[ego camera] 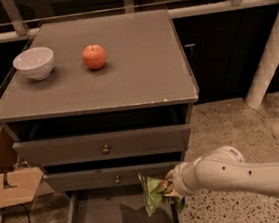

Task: Pick green jalapeno chip bag from bottom drawer and place on counter

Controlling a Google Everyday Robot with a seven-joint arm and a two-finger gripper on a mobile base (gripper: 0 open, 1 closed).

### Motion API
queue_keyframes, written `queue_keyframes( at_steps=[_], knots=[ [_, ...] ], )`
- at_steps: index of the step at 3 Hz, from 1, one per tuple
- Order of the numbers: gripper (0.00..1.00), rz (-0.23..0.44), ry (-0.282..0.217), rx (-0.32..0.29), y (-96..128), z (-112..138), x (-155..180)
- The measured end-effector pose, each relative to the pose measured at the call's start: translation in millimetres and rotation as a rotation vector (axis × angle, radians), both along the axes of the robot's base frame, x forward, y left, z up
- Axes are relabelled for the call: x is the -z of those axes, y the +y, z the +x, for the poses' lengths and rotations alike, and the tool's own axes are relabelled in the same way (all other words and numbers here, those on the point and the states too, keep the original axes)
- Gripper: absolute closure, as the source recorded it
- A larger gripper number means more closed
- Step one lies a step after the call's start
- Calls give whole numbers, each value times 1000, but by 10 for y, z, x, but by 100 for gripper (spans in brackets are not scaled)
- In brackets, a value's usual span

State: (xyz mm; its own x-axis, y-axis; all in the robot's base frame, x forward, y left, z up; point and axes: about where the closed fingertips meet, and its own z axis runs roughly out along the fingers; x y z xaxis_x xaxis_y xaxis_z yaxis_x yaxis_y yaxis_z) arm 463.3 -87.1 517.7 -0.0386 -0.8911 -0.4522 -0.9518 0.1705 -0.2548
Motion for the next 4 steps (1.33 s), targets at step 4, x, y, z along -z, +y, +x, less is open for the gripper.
queue_keyframes(
  at_steps=[4],
  knots=[
    [100,-72,-140,24,-265,-103,-913]
  ],
)
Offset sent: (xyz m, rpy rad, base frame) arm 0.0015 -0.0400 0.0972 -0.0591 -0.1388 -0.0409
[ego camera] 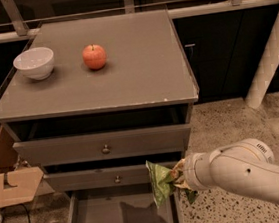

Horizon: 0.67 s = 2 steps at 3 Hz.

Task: Pick green jalapeno chip bag from bottom drawer and place on counter

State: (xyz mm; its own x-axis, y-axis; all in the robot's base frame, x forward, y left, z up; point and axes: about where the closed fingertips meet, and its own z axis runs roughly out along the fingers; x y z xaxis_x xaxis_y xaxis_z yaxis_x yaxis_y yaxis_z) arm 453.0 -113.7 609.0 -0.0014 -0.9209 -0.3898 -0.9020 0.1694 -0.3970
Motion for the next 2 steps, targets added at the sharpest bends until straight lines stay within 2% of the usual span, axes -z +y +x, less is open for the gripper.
queue_keyframes(
  at_steps=[2],
  knots=[
    [100,-77,-147,33,-171,132,-909]
  ],
)
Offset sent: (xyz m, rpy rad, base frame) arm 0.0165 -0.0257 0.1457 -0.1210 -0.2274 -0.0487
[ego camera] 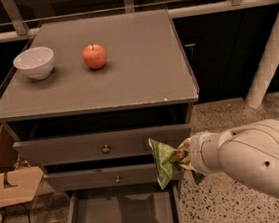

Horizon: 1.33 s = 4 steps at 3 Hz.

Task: Pick green jalapeno chip bag from bottom drawer and place on counter

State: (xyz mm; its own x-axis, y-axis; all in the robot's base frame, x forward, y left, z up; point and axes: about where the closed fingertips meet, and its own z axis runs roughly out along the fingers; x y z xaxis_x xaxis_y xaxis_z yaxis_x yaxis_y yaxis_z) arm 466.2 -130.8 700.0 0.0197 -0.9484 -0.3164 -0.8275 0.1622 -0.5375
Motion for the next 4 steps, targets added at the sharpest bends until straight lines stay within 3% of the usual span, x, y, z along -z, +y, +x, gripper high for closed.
queue_keyframes(
  at_steps=[1,2,3,4],
  knots=[
    [100,-28,-94,-3,33,-1,-412],
    [100,-31,-99,-3,32,-3,-437],
    [100,-47,-134,-2,-23,5,-658],
    [100,-68,-202,-2,-78,27,-1038]
  ],
)
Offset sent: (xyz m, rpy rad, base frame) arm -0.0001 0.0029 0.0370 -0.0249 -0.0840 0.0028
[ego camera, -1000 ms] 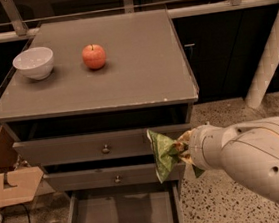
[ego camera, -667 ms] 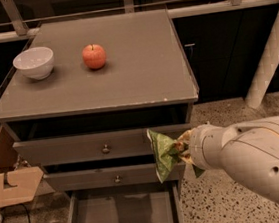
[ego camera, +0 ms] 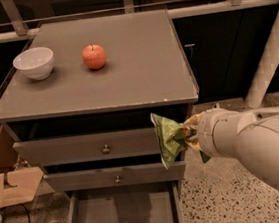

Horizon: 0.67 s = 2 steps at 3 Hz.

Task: Pick green jalapeno chip bag from bottom drawer and place on counter

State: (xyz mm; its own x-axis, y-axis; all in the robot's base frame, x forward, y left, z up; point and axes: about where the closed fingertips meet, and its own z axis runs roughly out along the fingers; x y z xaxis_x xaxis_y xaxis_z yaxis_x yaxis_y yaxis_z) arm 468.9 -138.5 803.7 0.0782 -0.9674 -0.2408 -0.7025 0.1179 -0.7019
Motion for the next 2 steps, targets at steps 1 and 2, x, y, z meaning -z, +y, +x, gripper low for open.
queue_keyframes(
  at_steps=[1,2],
  knots=[
    [100,-10,-87,-10,33,56,-404],
    [100,-27,-81,-15,13,59,-409]
  ],
)
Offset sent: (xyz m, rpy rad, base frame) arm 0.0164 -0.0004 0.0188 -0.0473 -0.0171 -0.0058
